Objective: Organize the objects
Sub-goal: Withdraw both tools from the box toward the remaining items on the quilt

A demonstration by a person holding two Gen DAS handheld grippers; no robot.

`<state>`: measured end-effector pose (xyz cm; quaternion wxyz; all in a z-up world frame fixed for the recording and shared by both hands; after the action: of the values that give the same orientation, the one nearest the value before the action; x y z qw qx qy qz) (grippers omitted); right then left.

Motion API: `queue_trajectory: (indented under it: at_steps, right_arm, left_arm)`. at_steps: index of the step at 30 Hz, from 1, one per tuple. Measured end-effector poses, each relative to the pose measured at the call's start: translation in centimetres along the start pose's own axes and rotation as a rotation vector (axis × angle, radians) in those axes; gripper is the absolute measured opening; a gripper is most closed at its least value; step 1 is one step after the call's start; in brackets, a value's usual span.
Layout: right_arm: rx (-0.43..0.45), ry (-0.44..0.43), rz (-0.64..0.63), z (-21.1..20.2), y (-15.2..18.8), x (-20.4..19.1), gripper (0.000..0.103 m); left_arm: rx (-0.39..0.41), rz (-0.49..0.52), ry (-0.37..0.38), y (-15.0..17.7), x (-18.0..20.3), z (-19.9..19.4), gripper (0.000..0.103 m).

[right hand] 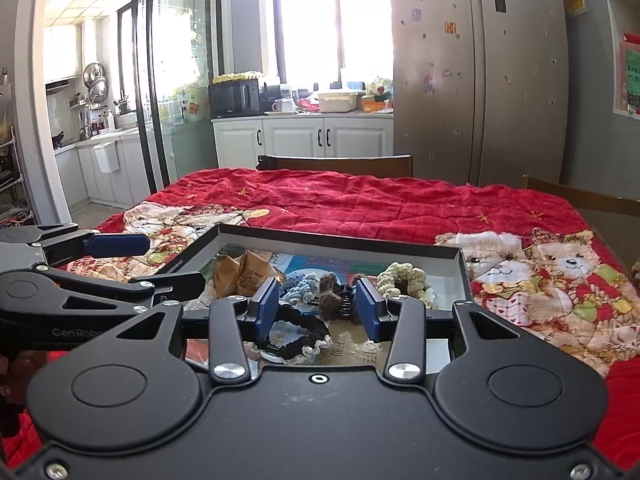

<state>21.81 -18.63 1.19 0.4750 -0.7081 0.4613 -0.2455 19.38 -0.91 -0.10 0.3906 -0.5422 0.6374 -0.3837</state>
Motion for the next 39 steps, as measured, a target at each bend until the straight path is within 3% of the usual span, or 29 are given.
queue_trajectory:
  at_steps: [9,21,39]
  right_arm:
    - [0.038,0.009,-0.019,-3.9,-0.4,-0.2,0.043]
    - [0.048,0.024,-0.034,-8.0,0.5,0.0,0.045]
    - [-0.072,0.008,-0.021,-6.4,6.7,1.1,0.045]
  left_arm:
    - [0.045,0.014,0.022,-0.8,1.0,-3.1,0.086]
    - [0.043,0.025,0.047,0.1,1.8,-5.2,0.087]
    - [-0.068,0.094,0.102,5.1,4.1,-3.9,0.086]
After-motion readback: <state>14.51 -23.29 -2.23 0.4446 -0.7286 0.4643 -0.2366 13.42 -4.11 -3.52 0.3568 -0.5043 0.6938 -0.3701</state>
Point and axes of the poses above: each gripper's, at about its wrist camera, not at the fingertips, and z roughly the way its jaws point, x to its right, y to its underside, the point moved 5 cm from there along z, roughly the way its jaws point, and after that the axes turned 6 degrees about -y, right-handed, at the moved point
